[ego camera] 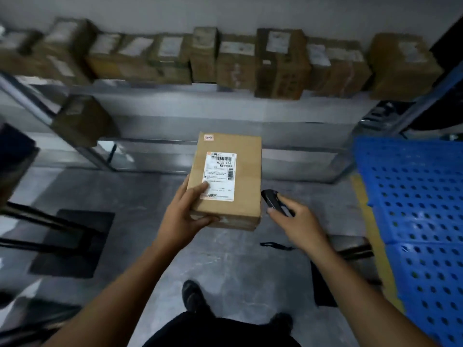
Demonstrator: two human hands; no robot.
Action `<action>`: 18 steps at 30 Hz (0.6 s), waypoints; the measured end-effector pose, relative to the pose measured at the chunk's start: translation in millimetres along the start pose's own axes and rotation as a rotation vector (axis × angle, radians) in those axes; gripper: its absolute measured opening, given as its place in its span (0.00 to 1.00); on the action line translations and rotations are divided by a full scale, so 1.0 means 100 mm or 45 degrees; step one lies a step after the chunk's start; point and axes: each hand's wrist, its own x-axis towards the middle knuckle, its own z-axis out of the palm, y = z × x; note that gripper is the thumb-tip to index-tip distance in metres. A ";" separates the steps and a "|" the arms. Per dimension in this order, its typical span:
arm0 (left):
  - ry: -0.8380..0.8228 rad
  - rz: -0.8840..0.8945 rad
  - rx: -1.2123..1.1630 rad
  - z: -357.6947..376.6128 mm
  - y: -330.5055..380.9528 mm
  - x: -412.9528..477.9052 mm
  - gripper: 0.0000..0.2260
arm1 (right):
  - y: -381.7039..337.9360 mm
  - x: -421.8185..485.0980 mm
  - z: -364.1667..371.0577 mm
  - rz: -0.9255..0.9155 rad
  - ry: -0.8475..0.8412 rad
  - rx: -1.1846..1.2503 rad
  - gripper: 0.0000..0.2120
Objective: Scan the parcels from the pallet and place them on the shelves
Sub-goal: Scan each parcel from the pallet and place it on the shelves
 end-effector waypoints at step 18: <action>0.145 -0.400 0.000 -2.41 -2.69 0.55 0.37 | -1.75 1.72 3.23 -0.028 -0.504 -0.102 0.26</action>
